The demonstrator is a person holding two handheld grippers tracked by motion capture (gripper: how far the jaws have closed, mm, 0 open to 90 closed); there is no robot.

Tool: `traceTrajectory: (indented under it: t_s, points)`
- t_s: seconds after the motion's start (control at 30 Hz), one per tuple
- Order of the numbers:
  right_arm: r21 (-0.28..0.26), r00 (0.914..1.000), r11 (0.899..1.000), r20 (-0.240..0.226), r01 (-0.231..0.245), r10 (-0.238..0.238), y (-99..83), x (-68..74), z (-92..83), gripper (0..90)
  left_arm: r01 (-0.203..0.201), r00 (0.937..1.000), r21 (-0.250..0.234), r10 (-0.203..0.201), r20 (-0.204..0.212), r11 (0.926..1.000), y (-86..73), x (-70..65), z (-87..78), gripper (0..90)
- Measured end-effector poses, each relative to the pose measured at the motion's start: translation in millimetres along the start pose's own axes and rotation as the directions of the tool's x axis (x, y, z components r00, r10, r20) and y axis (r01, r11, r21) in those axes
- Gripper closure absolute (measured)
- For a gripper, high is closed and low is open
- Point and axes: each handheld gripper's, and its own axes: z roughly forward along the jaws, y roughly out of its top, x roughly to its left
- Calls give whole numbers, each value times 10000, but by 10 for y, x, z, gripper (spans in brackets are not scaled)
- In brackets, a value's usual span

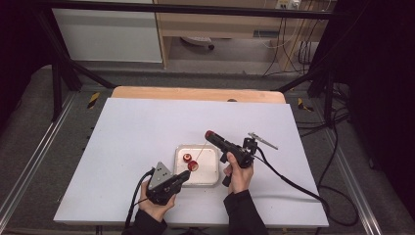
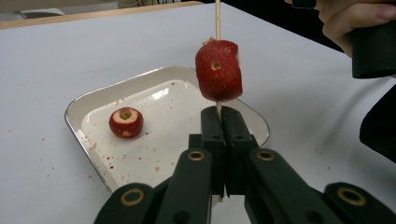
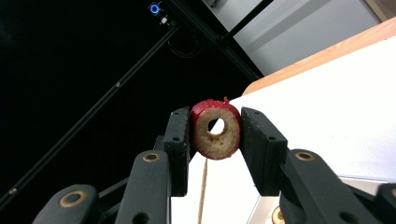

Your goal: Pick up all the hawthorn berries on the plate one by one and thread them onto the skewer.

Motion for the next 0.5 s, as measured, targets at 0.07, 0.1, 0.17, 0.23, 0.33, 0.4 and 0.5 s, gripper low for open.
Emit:
traceTrajectory:
  t_s: [0.07,0.1,0.17,0.23,0.33,0.4,0.5]
  points:
    - [2,10000,10000,-24,-33,33,-5,1,2,647,4,10000,14,-4,-16,10000,-2,-3,4,888]
    - [19,10000,10000,-21,-46,46,-7,2,1,647,0,10000,39,0,2,10000,-2,-4,6,888]
    - [23,10000,10000,-21,-36,36,-9,1,1,647,-23,10000,13,23,-48,10000,-6,-9,6,888]
    - [27,10000,10000,-25,-32,33,-7,2,1,647,35,10000,-30,-35,-69,10000,-4,-10,2,888]
    - [52,10000,10000,-31,16,-16,-23,2,4,647,103,9999,-49,-103,-70,9999,4,-12,3,888]
    - [139,10000,9999,-25,43,-43,-51,-2,7,647,211,9997,-76,-212,-81,9997,8,-23,11,888]
    - [135,9999,9999,-81,85,-84,-101,-13,24,647,489,9986,-314,-494,-173,9983,23,-59,16,887]
